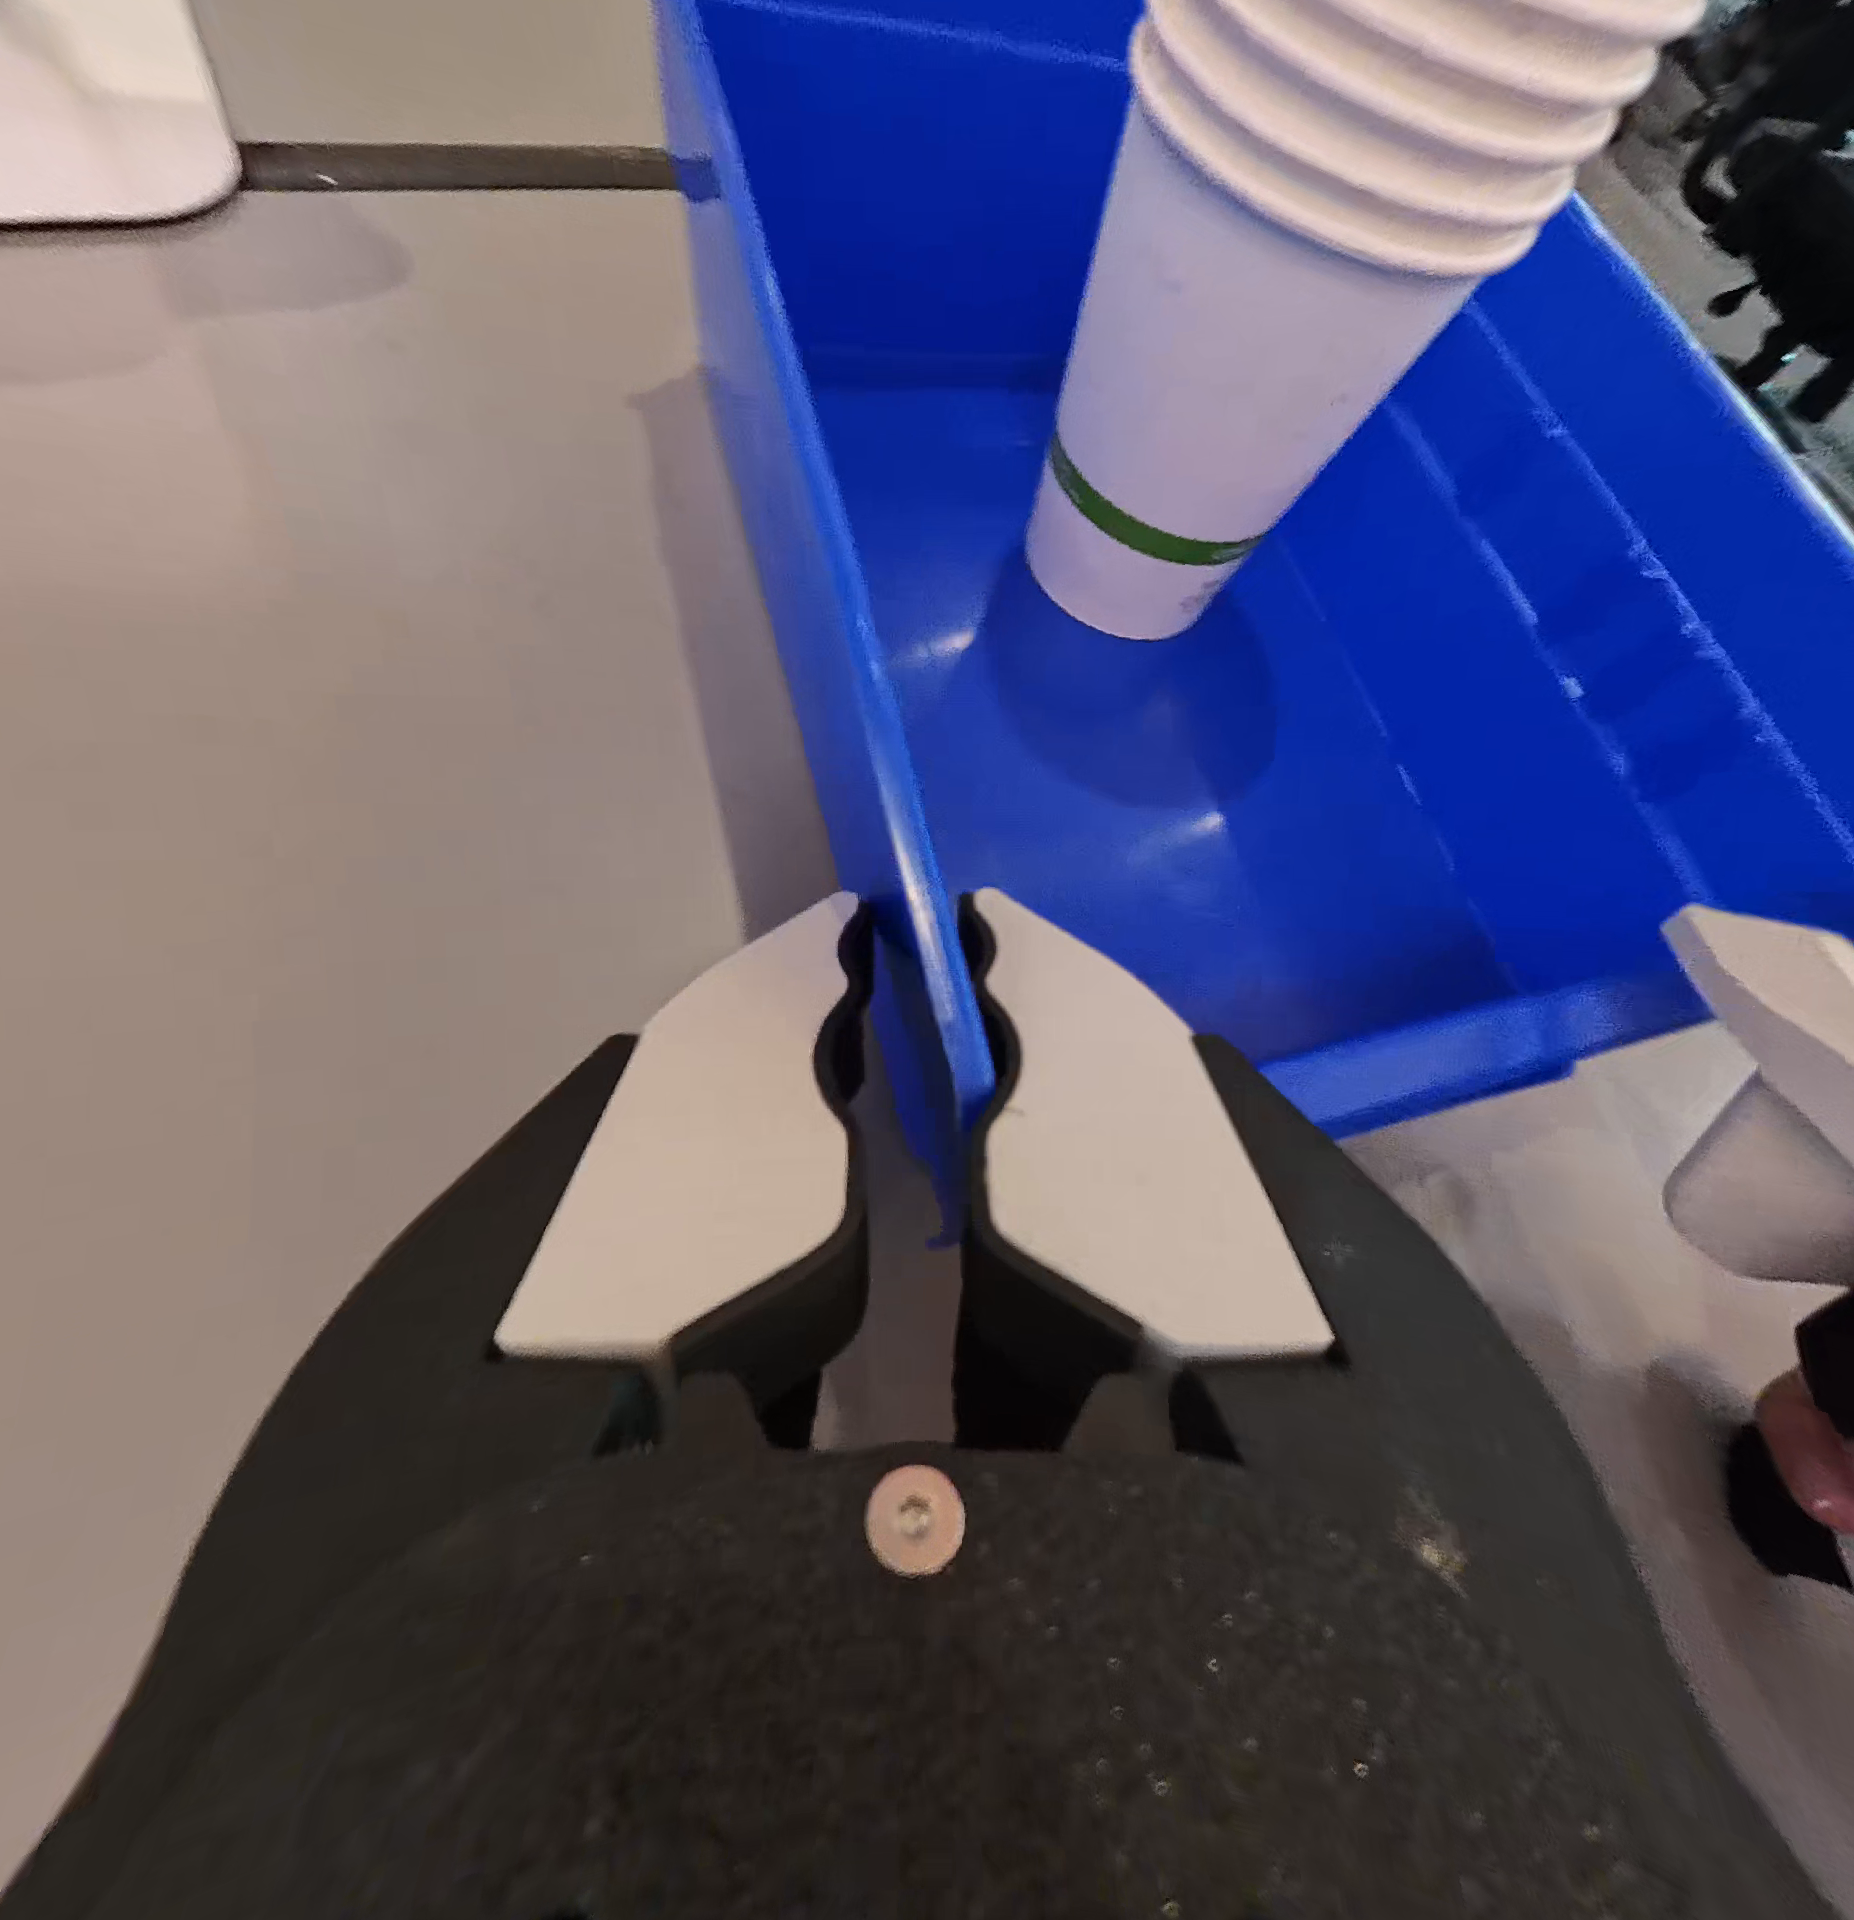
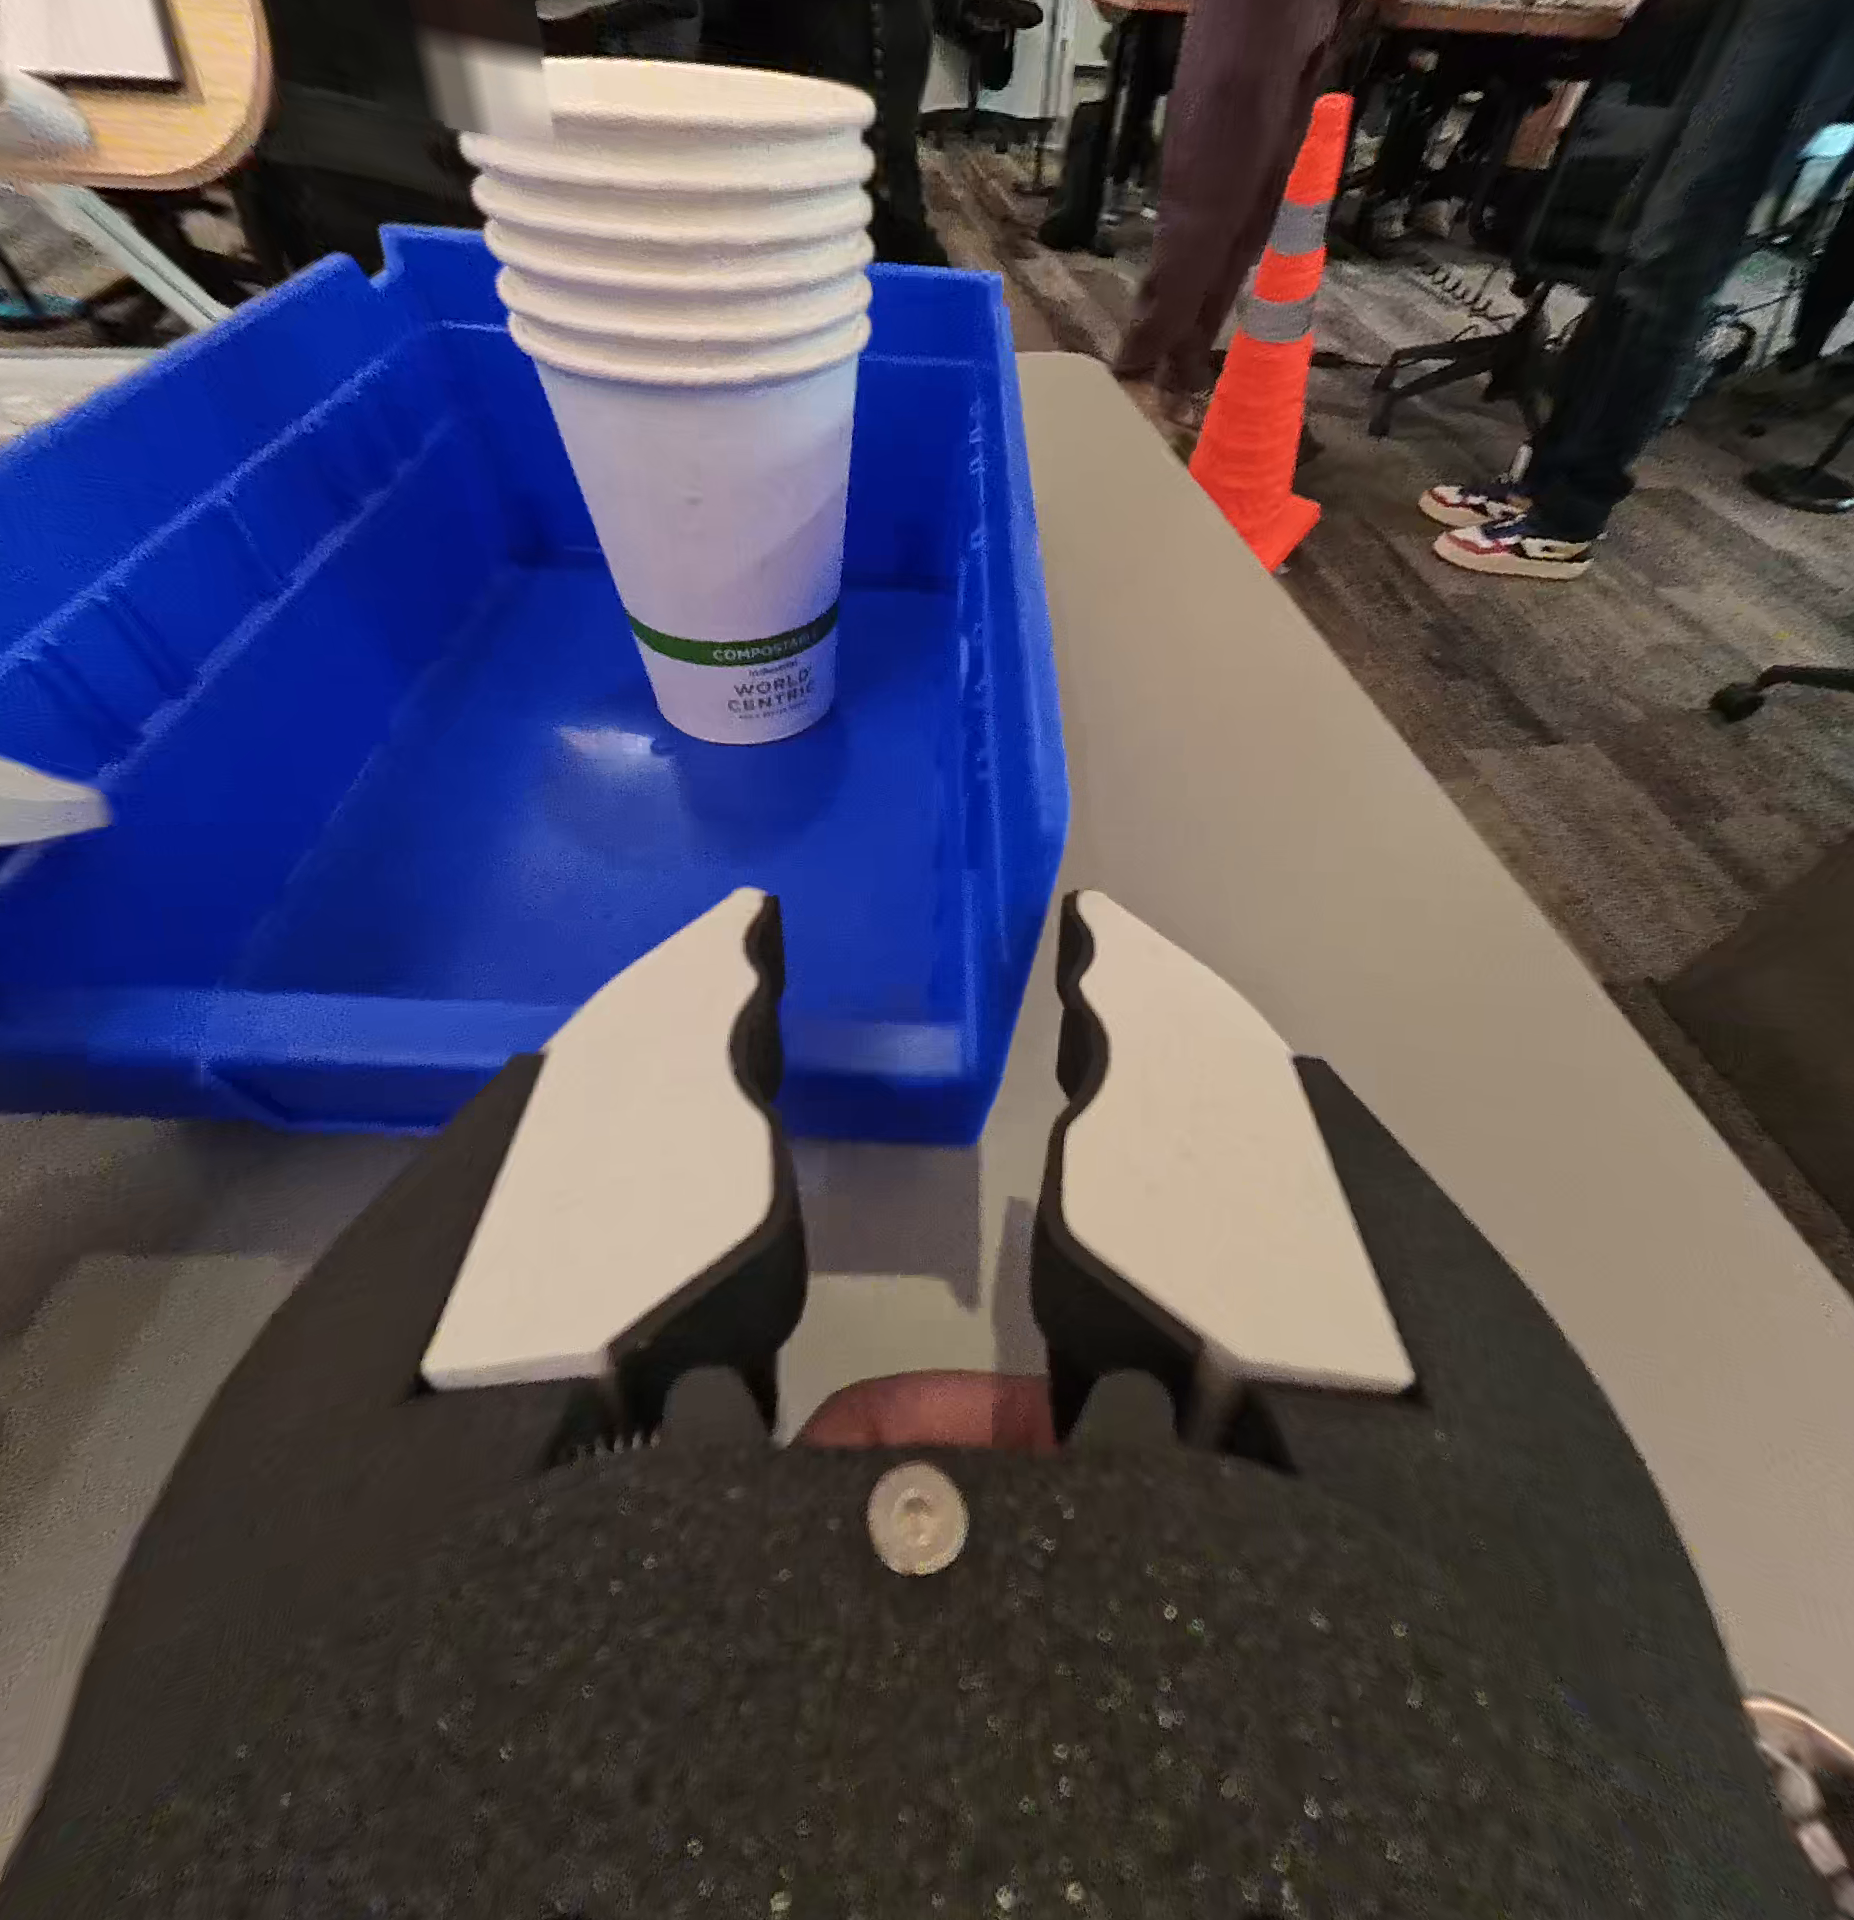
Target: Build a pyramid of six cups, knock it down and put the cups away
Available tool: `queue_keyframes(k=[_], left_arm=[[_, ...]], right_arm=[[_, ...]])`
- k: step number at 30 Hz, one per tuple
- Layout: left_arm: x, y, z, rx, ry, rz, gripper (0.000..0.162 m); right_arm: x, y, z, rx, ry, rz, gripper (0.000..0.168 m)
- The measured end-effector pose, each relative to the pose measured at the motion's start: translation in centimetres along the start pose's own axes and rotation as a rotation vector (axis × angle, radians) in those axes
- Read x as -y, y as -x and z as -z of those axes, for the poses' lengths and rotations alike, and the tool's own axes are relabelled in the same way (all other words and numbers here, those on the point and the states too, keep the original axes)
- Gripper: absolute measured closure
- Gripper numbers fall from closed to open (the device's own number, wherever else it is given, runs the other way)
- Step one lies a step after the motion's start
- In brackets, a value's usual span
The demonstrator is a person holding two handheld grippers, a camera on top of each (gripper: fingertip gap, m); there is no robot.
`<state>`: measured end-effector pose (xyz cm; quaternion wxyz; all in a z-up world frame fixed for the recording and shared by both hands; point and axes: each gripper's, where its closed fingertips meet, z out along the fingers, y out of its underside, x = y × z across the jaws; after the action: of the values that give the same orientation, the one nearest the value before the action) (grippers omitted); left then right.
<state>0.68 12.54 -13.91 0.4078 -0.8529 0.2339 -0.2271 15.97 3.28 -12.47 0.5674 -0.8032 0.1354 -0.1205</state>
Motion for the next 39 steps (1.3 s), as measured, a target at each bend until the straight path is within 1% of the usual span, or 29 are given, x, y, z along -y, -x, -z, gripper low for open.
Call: queue_keyframes(k=[1, 2, 5, 9, 14, 17, 20, 23, 26, 28, 29, 30, 31, 32, 33, 35, 36, 38, 39], left_arm=[[0.0, 0.5, 0.4, 0.023, -0.008, -0.012, 0.153], [-0.1, 1.0, 0.8, 0.035, -0.011, -0.017, 0.155], [-0.3, 2.7, 2.0, 0.069, -0.027, -0.012, 0.158], [0.4, 6.4, 4.6, 0.116, -0.049, -0.017, 0.158], [1.5, 13.1, 9.8, 0.22, -0.086, -0.021, 0.158], [0.7, 17.6, 12.5, 0.282, -0.08, 0.004, 0.158], [-0.8, 21.2, 14.0, 0.326, -0.064, 0.034, 0.158], [-2.0, 23.1, 14.4, 0.343, -0.06, 0.059, 0.159], [-3.0, 23.5, 14.0, 0.338, -0.047, 0.072, 0.159], [-3.3, 23.4, 13.7, 0.315, -0.073, 0.081, 0.157], [-3.3, 23.1, 13.6, 0.297, -0.083, 0.074, 0.154], [-3.5, 22.6, 13.6, 0.262, -0.075, 0.073, 0.145], [-3.6, 21.9, 13.8, 0.215, -0.066, 0.082, 0.129], [-3.6, 21.3, 14.4, 0.165, -0.065, 0.096, 0.112], [-3.4, 20.6, 15.5, 0.107, -0.074, 0.115, 0.101], [-3.1, 19.5, 18.9, -0.006, -0.116, 0.116, 0.092], [-3.2, 20.0, 20.9, -0.015, -0.135, 0.095, 0.085], [-3.3, 23.0, 24.8, 0.027, -0.186, 0.076, 0.084], [-3.5, 25.4, 26.4, 0.063, -0.198, 0.083, 0.087]], right_arm=[[0.0, 0.1, -0.2, -0.031, 0.005, 0.006, 0.121], [0.1, 0.2, -0.2, -0.058, 0.006, 0.005, 0.128], [0.5, 1.6, 0.2, -0.059, -0.013, -0.075, 0.163], [1.7, 6.1, 0.8, -0.006, -0.035, -0.092, 0.165], [3.4, 14.2, 1.4, 0.102, -0.073, -0.086, 0.165], [3.0, 19.5, 1.0, 0.187, -0.042, -0.064, 0.165], [2.2, 23.3, 0.9, 0.228, -0.009, -0.023, 0.165], [2.0, 25.0, 0.8, 0.235, -0.011, 0.001, 0.165], [2.0, 25.3, 0.6, 0.234, 0.001, -0.016, 0.165], [1.6, 25.1, 0.2, 0.239, 0.017, -0.019, 0.165], [1.4, 25.1, 0.2, 0.253, 0.021, -0.025, 0.165], [1.3, 25.1, 0.4, 0.277, 0.021, -0.018, 0.163], [1.1, 25.2, 0.7, 0.295, 0.026, 0.008, 0.155], [1.1, 25.0, 1.2, 0.304, 0.023, 0.045, 0.143], [1.1, 24.8, 1.9, 0.313, 0.006, 0.083, 0.136], [1.5, 24.1, 3.8, 0.33, -0.058, 0.162, 0.132], [1.6, 24.0, 4.8, 0.348, -0.086, 0.187, 0.13], [1.8, 24.9, 6.7, 0.421, -0.129, 0.203, 0.127], [1.9, 25.8, 7.7, 0.462, -0.142, 0.209, 0.127]])
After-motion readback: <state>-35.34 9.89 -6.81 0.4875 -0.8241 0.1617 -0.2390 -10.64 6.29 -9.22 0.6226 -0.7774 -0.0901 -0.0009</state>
